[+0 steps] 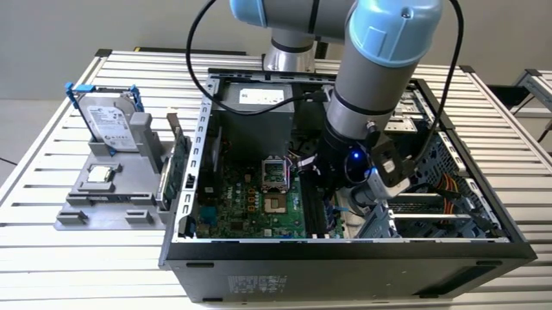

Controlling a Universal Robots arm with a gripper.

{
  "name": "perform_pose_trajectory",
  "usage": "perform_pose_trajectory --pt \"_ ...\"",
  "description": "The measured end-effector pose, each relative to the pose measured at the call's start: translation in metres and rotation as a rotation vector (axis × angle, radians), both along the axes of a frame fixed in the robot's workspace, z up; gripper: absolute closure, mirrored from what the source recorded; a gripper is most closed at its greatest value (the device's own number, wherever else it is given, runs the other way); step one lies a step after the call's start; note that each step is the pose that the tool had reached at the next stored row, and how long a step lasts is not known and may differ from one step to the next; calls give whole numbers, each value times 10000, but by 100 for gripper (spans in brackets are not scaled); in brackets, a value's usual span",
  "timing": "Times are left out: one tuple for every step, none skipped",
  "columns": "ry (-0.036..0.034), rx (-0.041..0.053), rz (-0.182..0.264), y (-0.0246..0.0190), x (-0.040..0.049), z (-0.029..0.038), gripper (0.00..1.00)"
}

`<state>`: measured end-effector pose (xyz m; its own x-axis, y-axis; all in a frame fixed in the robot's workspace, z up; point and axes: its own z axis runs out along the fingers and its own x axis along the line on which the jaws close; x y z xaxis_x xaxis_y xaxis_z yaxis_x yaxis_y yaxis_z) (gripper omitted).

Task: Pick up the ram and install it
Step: 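Insert the ram into the slot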

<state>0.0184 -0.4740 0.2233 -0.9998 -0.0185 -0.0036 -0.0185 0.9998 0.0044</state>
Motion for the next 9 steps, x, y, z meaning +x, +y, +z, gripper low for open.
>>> perform_pose_trajectory --pt "0 -1 0 0 0 -2 100" --pt "1 -2 -1 0 -1 -3 100" --pt "1 -3 0 0 -1 -5 100" --pt "0 0 -1 0 -1 -8 100" --pt "0 1 -6 0 -1 -11 100" --pt "1 -1 -16 0 -1 -13 100" --pt "1 -1 -28 0 -1 -14 100" --pt "1 -1 -42 0 -1 -16 100" --pt "1 -2 -53 1 -1 -17 100"
